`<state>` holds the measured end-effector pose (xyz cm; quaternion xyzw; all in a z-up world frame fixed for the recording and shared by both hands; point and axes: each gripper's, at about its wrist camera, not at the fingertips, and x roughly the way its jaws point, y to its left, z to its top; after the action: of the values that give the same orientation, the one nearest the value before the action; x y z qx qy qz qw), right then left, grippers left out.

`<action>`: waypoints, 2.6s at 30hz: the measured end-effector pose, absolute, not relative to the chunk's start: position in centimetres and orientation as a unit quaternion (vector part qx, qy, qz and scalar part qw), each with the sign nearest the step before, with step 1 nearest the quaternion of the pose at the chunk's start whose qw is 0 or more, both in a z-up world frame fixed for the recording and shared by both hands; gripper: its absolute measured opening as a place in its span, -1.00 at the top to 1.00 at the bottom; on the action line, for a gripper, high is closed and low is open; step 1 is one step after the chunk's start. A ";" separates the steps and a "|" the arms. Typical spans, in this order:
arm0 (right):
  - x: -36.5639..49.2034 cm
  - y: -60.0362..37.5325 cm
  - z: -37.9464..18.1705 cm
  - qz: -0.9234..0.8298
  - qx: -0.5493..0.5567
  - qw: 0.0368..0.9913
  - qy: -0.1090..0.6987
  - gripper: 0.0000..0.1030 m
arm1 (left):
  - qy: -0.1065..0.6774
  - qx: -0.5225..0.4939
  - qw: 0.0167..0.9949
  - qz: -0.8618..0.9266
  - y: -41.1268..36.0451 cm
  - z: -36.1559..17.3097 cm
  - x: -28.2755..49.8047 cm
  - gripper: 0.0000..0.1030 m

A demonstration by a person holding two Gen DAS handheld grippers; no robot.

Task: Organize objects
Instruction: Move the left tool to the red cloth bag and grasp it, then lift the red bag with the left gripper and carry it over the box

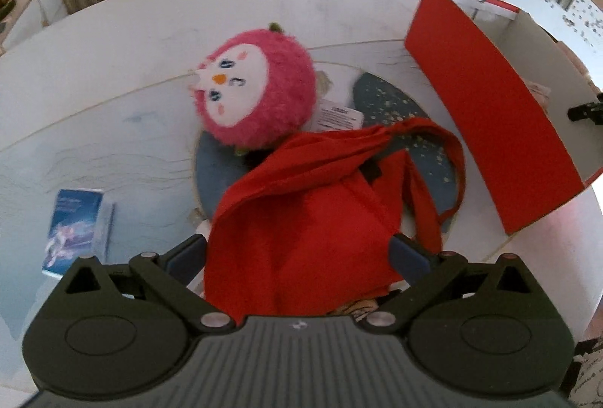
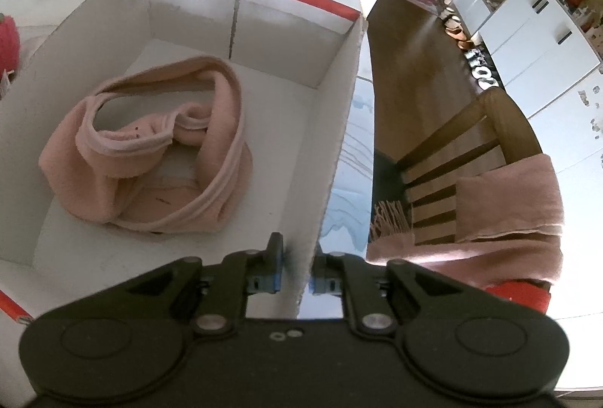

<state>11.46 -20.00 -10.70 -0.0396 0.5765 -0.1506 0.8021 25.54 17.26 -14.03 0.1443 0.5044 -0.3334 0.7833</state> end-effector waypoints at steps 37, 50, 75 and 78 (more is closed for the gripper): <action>11.4 -21.4 -11.8 -0.054 -0.073 0.816 0.572 0.83 | 0.474 0.196 0.803 -0.305 11.3 -5.9 24.3 0.68; 11.2 -21.2 -12.0 -0.020 -0.109 0.817 0.566 0.80 | 0.441 0.197 0.785 -0.387 7.1 1.2 21.5 0.68; 11.0 -21.2 -12.3 -0.008 -0.132 0.816 0.562 0.79 | 0.311 0.249 0.767 -0.502 -5.5 11.7 19.7 0.68; 10.9 -21.2 -12.3 -0.009 -0.130 0.816 0.563 0.79 | 0.292 0.259 0.766 -0.512 -7.0 12.7 19.3 0.68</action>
<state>10.93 -21.15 -12.30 -0.1297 0.5625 -0.0089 0.8165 19.28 -6.96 12.71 0.2587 0.2916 -0.5117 0.7656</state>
